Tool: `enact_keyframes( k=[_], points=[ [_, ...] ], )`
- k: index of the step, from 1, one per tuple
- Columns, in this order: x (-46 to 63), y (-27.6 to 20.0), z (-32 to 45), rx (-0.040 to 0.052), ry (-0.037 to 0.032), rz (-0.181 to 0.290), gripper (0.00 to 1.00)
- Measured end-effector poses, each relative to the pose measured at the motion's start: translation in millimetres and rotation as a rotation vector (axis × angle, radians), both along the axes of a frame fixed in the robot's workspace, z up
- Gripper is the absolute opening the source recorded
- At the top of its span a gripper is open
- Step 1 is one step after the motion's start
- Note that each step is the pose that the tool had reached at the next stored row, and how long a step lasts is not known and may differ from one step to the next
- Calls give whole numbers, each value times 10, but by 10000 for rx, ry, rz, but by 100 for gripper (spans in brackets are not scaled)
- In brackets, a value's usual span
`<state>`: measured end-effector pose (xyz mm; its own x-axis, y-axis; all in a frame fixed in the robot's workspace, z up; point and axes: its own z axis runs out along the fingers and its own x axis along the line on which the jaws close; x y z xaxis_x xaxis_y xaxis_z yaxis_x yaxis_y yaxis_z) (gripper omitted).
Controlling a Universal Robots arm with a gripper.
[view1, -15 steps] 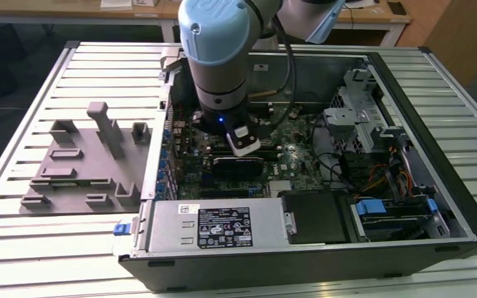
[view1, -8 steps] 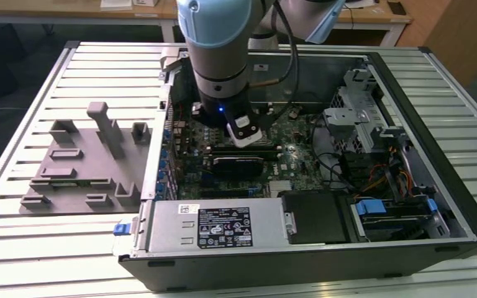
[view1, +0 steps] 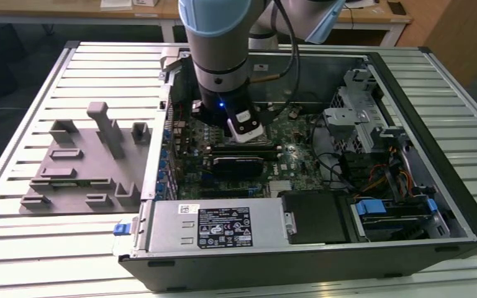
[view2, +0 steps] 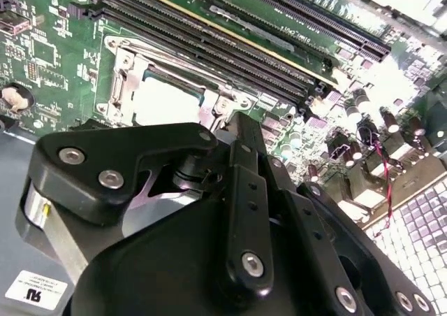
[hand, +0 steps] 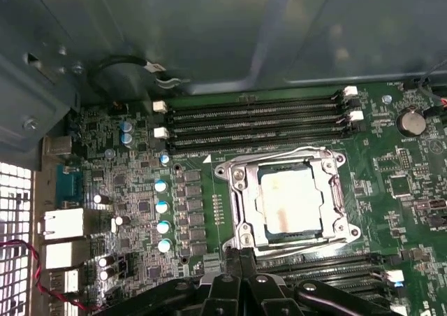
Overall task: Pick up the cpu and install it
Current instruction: 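Install the second cpu locking lever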
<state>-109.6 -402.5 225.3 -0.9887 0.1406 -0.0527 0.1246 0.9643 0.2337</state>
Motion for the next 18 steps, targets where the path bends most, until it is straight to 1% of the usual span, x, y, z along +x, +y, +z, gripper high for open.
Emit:
enact_keyframes(
  k=[2, 10, 16, 18],
  points=[
    [16, 24, 1, -110, 1, 0, 11],
    [113, 113, -1, -601, 0, -2, 11],
    [194, 211, -5, -850, 0, -1, 11],
    [227, 248, -6, -950, 0, 0, 11]
  ],
)
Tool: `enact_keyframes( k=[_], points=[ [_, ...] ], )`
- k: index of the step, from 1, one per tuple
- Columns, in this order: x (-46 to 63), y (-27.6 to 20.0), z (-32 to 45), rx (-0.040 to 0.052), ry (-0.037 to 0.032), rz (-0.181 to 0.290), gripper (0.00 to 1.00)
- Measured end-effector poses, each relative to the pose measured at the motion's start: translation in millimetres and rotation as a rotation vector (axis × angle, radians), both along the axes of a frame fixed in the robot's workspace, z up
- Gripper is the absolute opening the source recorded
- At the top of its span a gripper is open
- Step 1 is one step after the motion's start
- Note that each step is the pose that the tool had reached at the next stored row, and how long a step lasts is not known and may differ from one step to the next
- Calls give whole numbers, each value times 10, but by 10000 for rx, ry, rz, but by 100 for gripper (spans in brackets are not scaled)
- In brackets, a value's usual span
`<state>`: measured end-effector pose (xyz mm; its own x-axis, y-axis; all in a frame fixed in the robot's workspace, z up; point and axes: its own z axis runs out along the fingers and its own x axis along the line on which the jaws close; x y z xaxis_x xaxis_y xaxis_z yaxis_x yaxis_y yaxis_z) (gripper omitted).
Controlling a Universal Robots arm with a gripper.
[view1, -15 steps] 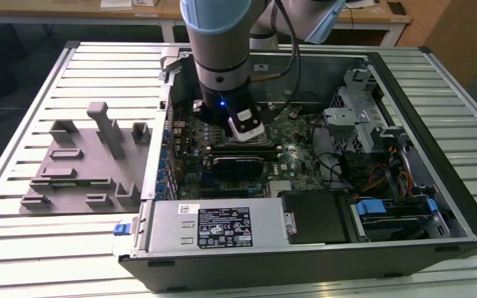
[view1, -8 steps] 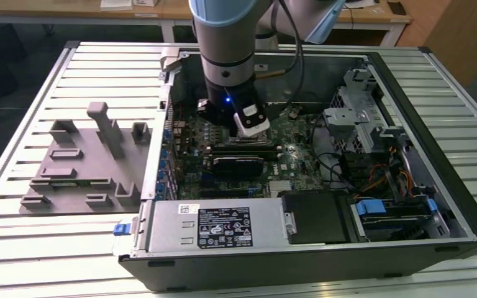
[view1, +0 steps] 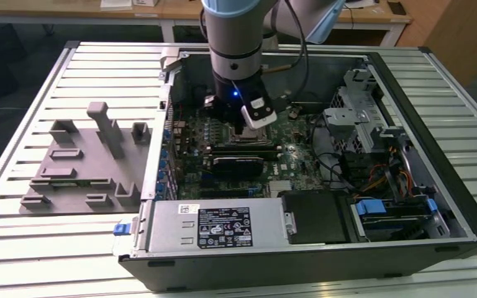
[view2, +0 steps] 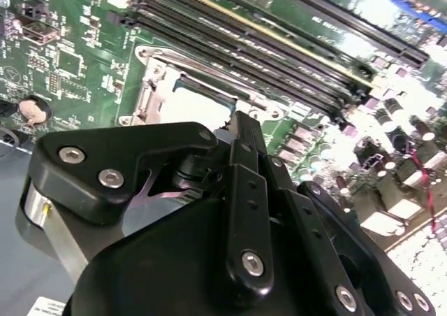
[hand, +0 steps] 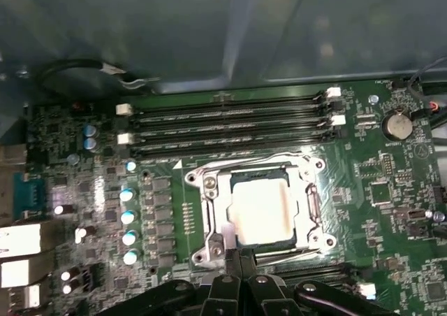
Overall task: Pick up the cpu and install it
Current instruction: 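Install the second cpu locking lever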
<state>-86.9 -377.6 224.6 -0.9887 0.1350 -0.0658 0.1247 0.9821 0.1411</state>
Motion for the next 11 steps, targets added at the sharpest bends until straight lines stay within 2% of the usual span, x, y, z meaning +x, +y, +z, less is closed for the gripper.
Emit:
enact_keyframes(
  k=[6, 11],
  points=[
    [105, 91, -6, -194, 0, -2, 11],
    [218, 150, -10, -307, 2, -1, 11]
  ],
)
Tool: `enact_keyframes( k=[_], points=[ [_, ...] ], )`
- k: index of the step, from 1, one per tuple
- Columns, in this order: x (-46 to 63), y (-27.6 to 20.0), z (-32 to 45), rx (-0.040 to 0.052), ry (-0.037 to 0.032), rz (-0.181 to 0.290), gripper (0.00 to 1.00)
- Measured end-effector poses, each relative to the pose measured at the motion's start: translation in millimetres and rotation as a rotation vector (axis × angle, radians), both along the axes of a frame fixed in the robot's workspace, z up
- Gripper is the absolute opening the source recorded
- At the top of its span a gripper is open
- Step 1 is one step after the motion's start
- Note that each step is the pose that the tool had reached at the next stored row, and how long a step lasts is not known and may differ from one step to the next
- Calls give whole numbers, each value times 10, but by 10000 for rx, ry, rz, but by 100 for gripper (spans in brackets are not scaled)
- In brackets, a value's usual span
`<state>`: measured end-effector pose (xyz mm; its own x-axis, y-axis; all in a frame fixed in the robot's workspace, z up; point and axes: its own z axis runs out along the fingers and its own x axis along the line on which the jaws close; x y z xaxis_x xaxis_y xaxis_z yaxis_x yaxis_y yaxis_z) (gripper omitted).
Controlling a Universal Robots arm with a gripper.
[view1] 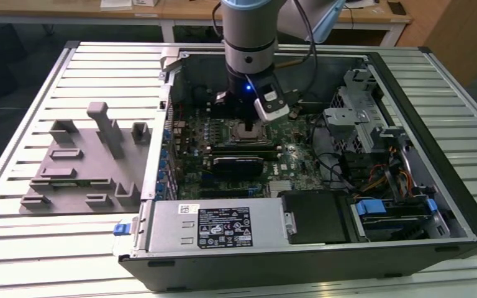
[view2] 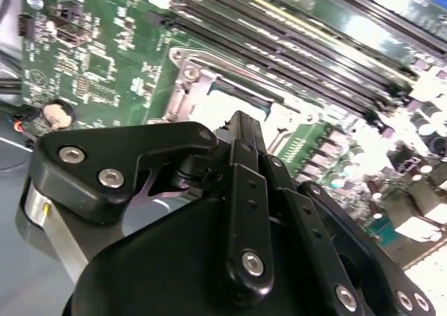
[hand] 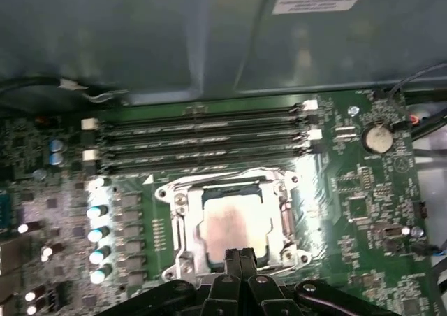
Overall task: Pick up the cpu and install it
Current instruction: 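Install the second cpu locking lever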
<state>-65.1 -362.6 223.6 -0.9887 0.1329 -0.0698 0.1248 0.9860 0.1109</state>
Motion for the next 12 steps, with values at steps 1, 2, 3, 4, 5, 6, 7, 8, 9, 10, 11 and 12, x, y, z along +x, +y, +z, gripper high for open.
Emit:
enact_keyframes(
  k=[1, 2, 3, 4, 5, 6, 7, 8, 9, 10, 11, 12],
  points=[
    [16, 16, -1, -16, 1, 1, 11],
    [19, 37, -2, -24, 2, -2, 11],
    [19, 58, -3, -27, 0, -1, 11],
    [19, 79, -3, -29, 1, -1, 11],
    [19, 92, -4, -28, 1, -1, 11],
    [19, 100, -4, -28, 1, -1, 11],
    [19, 100, -4, -28, 1, 0, 11],
    [19, 101, -5, -27, 0, 1, 11],
    [19, 106, -4, -28, 1, 0, 11],
    [19, 110, -5, -28, 1, -1, 11],
    [19, 111, -5, -28, 1, 0, 11],
    [19, 112, -5, -28, 1, 0, 11]
  ],
)
